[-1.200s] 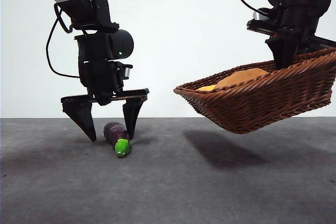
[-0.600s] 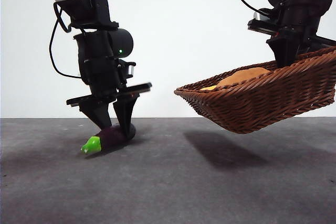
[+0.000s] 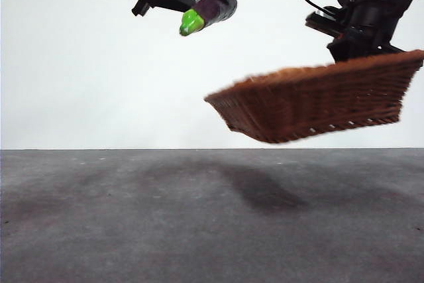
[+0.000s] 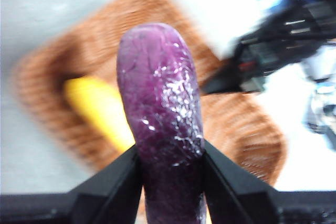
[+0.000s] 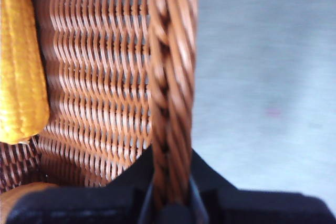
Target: Help me put the vegetables on the table into the basket
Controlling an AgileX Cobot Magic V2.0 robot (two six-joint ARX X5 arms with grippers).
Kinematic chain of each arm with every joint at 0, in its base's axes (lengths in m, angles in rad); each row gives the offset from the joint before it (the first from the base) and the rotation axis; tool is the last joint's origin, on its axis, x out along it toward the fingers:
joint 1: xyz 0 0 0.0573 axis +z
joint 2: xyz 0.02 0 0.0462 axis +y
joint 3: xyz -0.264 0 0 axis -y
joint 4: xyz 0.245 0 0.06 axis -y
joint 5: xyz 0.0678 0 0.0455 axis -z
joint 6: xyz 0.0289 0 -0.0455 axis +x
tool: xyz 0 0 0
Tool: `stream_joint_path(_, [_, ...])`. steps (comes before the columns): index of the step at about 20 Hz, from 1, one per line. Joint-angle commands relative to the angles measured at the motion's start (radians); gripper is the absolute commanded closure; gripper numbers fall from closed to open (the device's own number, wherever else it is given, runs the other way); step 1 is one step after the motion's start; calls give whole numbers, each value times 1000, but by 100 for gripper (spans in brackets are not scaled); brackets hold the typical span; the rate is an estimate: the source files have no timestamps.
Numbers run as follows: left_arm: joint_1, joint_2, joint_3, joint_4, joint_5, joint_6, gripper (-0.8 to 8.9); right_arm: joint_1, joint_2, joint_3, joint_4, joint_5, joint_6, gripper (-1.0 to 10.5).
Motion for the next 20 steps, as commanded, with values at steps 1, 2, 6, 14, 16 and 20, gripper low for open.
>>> stream_joint_path(1, [-11, 23, -5, -23, 1, -32, 795, 24, -11, 1, -3, -33, 6, 954])
stream_joint_path(2, [-19, 26, -5, -28, 1, -33, 795, 40, -11, 1, -3, -33, 5, 954])
stream_joint_path(6, [-38, 32, -5, -10, -8, -80, 795, 104, -11, 1, 9, -34, 5, 954])
stream_joint_path(14, [-39, 56, -5, -106, -32, -117, 517, 202, -11, 1, 8, -130, -21, 954])
stream_joint_path(16, [-39, 56, -5, -108, -31, -130, 373, 211, -11, 1, 8, -141, -21, 954])
stream_joint_path(20, [-38, 53, -5, -105, -32, -137, 371, 211, -11, 1, 8, -135, -19, 954])
